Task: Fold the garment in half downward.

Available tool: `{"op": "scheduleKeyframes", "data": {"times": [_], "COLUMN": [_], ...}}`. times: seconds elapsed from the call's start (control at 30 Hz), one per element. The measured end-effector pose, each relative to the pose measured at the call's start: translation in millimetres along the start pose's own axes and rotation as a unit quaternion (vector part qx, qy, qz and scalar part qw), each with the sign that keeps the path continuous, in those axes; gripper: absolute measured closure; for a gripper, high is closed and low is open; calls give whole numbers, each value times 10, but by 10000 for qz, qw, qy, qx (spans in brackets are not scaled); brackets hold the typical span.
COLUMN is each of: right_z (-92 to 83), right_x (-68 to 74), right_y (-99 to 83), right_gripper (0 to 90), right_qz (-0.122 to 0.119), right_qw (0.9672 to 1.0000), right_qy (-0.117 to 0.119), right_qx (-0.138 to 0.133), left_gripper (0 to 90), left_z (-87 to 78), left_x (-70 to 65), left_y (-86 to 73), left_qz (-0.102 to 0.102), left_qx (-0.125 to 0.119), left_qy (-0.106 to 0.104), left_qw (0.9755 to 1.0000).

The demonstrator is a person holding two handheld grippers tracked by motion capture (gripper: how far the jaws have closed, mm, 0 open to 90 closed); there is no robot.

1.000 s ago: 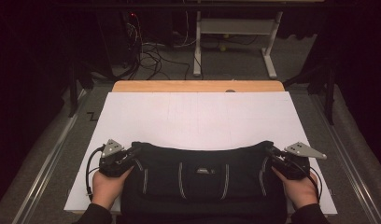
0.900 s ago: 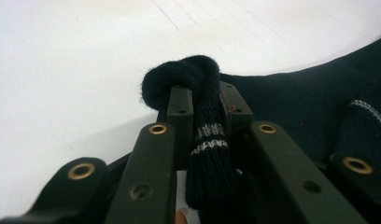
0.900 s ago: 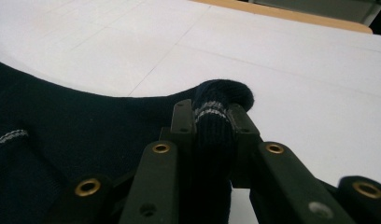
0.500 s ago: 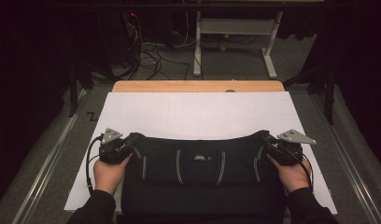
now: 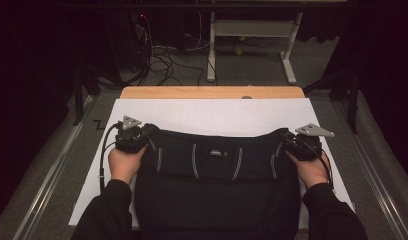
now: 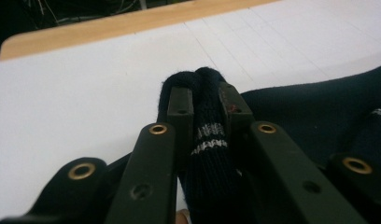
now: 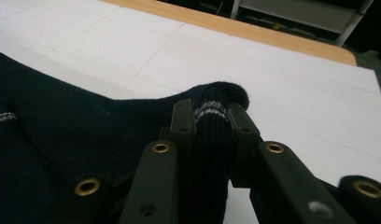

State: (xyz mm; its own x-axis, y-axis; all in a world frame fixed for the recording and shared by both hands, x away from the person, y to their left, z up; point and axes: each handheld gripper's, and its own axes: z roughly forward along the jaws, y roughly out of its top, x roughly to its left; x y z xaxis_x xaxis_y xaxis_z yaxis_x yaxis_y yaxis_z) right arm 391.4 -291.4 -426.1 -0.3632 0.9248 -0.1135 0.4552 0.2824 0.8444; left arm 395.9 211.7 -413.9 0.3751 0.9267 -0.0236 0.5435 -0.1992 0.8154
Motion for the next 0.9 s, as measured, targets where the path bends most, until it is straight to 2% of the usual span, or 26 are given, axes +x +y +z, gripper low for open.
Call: {"op": "scheduleKeyframes", "data": {"times": [0.13, 0.23, 0.37, 0.47, 0.57, 0.63, 0.73, 0.8, 0.9], "right_z": [29, 39, 32, 13, 31, 71, 202, 302, 400], "right_x": [-85, -135, -178, -193, -191, -177, -141, -107, -85], "right_y": [113, 191, 310, 412, 474, 491, 452, 402, 335], "right_gripper": [803, 818, 818, 818, 817, 817, 815, 810, 768], "right_qz": [-75, -148, -206, -205, -306, -415, -459, -494, -320], "right_qw": [9997, 9995, 9988, 9981, 9975, 9974, 9979, 9975, 9981], "right_qy": [-242, -272, -431, -533, -563, -539, -450, -474, -410], "right_qx": [-35, 30, -56, -209, -297, -248, -8, 184, 335], "left_gripper": [744, 744, 743, 743, 742, 739, 731, 718, 642], "left_z": [40, 60, 62, 47, 55, 87, 199, 280, 348], "left_x": [12, 15, 15, 33, 70, 96, 104, 112, 121], "left_y": [154, 267, 392, 439, 425, 383, 271, 204, 138], "left_qz": [58, 130, 93, -37, -126, -231, -243, -384, -438], "left_qx": [-76, -122, -241, -315, -242, -178, 119, 266, 391], "left_qy": [68, 143, 204, 255, 290, 144, 151, 46, -109], "left_qw": [9999, 9997, 9995, 9992, 9992, 9995, 9995, 9989, 9982]}}
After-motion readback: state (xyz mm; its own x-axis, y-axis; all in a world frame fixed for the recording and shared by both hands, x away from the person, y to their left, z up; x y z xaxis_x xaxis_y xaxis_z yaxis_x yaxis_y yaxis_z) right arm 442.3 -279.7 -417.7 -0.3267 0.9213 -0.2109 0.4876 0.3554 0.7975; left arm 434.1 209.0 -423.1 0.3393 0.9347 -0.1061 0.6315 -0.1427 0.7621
